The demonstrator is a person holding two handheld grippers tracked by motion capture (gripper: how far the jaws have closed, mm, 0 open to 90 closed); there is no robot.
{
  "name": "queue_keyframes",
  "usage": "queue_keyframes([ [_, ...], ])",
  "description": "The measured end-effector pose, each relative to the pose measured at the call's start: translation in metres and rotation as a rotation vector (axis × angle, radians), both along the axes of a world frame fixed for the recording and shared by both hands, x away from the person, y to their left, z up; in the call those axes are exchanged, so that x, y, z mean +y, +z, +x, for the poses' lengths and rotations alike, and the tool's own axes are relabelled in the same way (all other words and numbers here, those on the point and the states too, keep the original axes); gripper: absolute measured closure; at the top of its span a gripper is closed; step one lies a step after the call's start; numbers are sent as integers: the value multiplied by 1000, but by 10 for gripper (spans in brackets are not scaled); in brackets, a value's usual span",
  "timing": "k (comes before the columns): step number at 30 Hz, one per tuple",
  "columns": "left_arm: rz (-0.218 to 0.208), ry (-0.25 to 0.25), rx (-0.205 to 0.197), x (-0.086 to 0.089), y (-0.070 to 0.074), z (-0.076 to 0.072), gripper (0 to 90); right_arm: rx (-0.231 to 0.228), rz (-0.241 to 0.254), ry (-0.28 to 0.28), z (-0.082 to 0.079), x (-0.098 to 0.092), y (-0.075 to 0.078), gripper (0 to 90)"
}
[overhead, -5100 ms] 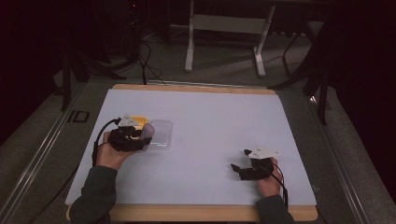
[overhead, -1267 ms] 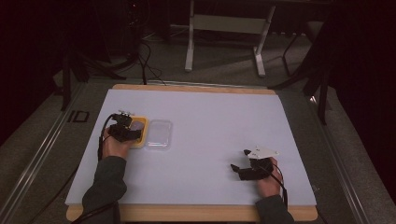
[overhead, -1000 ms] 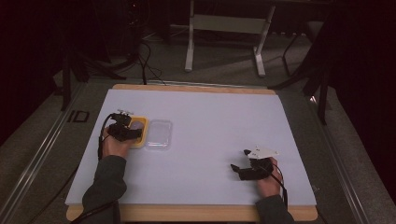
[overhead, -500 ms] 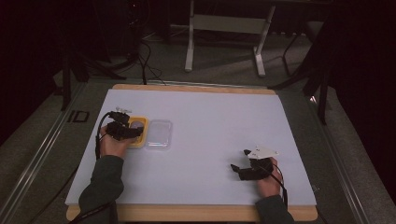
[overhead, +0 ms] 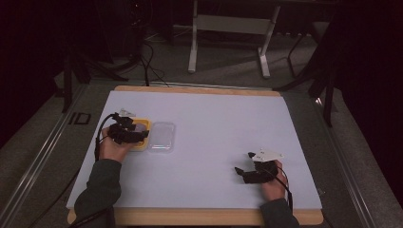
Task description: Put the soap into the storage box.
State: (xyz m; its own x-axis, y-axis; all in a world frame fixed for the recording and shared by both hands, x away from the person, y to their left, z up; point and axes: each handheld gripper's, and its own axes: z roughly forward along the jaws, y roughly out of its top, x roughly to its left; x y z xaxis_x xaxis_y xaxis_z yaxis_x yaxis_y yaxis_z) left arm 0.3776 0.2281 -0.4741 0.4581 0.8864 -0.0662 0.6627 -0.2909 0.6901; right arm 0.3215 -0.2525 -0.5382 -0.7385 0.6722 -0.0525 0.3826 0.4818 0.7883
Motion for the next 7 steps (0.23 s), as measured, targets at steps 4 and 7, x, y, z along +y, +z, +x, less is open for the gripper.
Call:
queue_keyframes([
  [4,17,-76,-17,-8,1,-7,362,1,0,0,0,0,0,168],
  [7,22,-132,-32,-15,1,-15,361,3,-2,3,1,0,0,168],
])
